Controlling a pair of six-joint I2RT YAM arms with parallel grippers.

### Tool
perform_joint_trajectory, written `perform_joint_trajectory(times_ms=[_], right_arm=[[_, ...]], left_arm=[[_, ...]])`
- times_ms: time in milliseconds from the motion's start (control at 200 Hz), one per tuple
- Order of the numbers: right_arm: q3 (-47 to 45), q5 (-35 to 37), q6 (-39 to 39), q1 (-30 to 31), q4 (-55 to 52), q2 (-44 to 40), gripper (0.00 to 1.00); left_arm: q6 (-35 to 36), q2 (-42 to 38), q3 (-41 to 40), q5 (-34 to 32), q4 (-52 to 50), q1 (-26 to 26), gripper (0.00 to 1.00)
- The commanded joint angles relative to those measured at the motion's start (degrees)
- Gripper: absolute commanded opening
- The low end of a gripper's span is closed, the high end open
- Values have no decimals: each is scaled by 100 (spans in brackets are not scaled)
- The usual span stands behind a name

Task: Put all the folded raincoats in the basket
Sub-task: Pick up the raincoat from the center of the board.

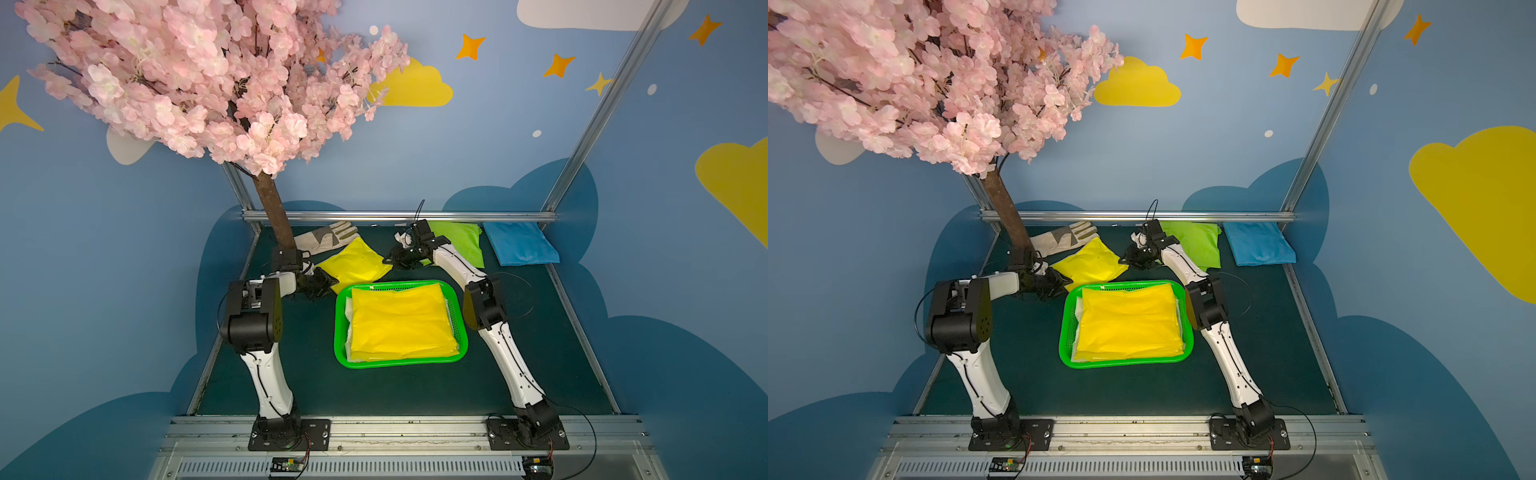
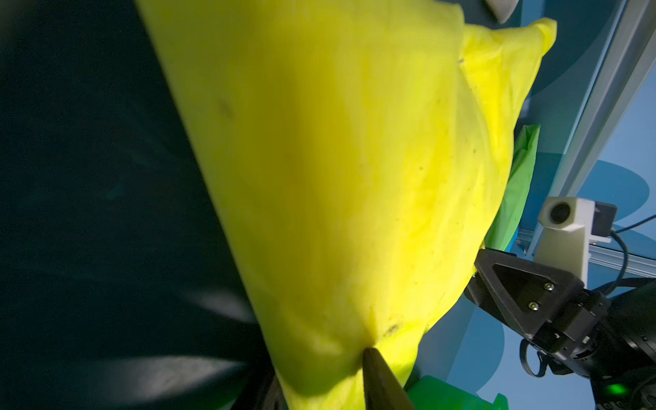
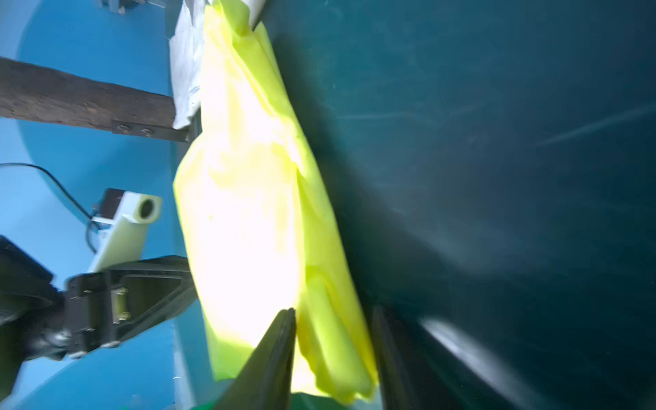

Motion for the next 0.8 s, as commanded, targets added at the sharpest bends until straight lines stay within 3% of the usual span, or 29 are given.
perform_joint_trajectory(times_ms=[0, 170, 340, 456, 796], right_arm=[[120, -305, 187, 56, 167, 202, 24], [116, -449, 297, 75, 376, 134, 0], [-59, -444, 177, 96, 414, -149, 0], [-279, -446, 139, 90, 449, -377, 0], [-637, -229, -61, 80, 566, -1178, 0]], left_arm=[[16, 157, -53, -76, 12, 15, 40], [-44, 161, -20, -10, 140, 20, 33], [-134, 160, -16, -3, 258, 20, 18], [-173, 108, -4, 14, 276, 2, 3], [-50, -493, 328, -255, -290, -90, 2]])
